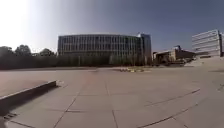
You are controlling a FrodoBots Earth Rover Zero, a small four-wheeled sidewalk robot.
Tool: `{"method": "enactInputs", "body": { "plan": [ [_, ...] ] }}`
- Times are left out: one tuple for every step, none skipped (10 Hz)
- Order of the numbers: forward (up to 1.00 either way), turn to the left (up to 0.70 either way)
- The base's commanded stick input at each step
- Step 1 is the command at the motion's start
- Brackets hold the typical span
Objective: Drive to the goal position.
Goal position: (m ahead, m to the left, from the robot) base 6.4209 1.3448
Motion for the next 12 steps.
{"method": "enactInputs", "body": {
  "plan": [
    [0.7, 0.0],
    [0.7, 0.0],
    [0.7, 0.0],
    [0.7, 0.0],
    [0.7, 0.0],
    [0.7, 0.0],
    [0.7, 0.0],
    [0.7, 0.0],
    [0.7, 0.0],
    [0.7, 0.0],
    [0.7, 0.0],
    [0.7, 0.07]
  ]
}}
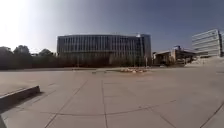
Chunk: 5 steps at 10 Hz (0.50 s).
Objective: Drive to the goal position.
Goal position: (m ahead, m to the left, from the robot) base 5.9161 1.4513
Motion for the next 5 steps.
{"method": "enactInputs", "body": {
  "plan": [
    [0.7, 0.15],
    [0.7, 0.26],
    [0.7, 0.12],
    [0.7, 0.02],
    [0.7, 0.0]
  ]
}}
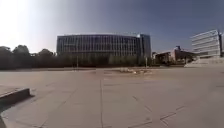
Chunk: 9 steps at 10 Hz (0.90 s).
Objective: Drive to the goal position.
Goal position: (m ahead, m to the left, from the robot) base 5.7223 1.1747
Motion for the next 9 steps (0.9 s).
{"method": "enactInputs", "body": {
  "plan": [
    [0.7, 0.0],
    [0.7, 0.0],
    [0.7, 0.0],
    [0.7, 0.0],
    [0.7, 0.0],
    [0.7, 0.0],
    [0.7, 0.0],
    [0.7, 0.0],
    [0.7, 0.0]
  ]
}}
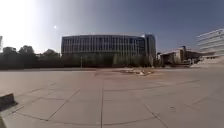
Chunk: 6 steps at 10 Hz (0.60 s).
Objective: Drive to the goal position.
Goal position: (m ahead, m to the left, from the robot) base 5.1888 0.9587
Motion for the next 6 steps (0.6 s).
{"method": "enactInputs", "body": {
  "plan": [
    [0.7, 0.0],
    [0.7, 0.0],
    [0.7, 0.0],
    [0.7, 0.0],
    [0.7, 0.0],
    [0.7, 0.0]
  ]
}}
